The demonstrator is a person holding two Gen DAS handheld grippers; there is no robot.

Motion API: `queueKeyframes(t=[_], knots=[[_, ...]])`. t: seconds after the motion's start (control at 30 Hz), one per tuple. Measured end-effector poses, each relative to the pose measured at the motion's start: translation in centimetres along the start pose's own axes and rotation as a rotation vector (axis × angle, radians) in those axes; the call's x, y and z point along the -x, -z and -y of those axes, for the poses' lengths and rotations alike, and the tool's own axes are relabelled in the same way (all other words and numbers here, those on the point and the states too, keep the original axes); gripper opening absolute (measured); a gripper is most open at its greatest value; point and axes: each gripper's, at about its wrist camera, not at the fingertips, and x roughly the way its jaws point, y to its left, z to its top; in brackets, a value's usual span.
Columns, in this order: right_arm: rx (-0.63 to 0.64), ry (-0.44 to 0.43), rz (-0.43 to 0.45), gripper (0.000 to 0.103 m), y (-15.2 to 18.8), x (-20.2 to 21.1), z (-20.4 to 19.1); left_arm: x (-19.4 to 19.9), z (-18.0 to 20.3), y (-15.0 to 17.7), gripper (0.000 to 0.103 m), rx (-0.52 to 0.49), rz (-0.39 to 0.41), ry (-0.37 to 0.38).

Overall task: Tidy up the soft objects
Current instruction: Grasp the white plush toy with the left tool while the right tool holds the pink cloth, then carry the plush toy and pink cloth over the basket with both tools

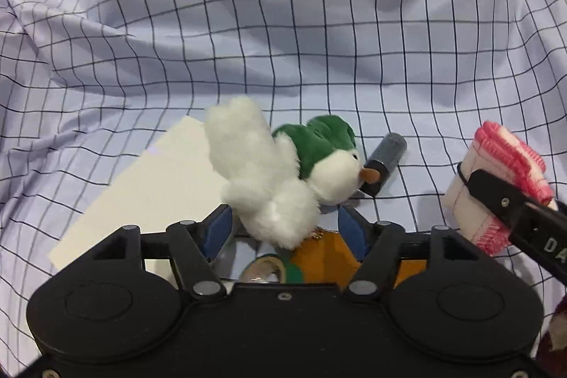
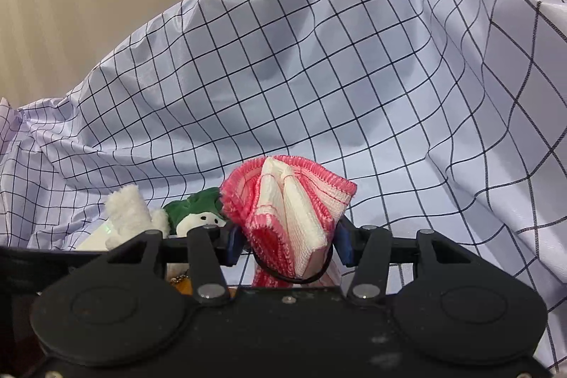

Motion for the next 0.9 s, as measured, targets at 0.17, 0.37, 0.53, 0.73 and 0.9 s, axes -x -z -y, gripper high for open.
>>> queueKeyframes(t=[0.17,0.37,0.53,0.73,0.9], knots=[[0.001,0.000,0.003,0.050,0.0,0.2,0.3,-1.8,0.8,-0.1,0.063,0.036,-0.052,0.012],[0.004,-0.002,-0.003,0.050,0.2,0.2,0.4,-3.2,0.5,-0.8,0.063,0.078,-0.057,-0.009],[0.000,0.000,-0.008,0.050,0.4,0.1,0.5,-3.4,0.4,-0.8,0.045,0.082,-0.048,0.002],[0.004,0.004,-0.004,0.050,0.1,0.4,0.2,-2.4,0.3,-0.7,0.044,0.067,-0.035,0.048],[0.015,0.012,0.004,0.050,-0.4,1.2,-0.3,0.0,-0.1,-1.0,0.044,0.062,0.002,0.078]])
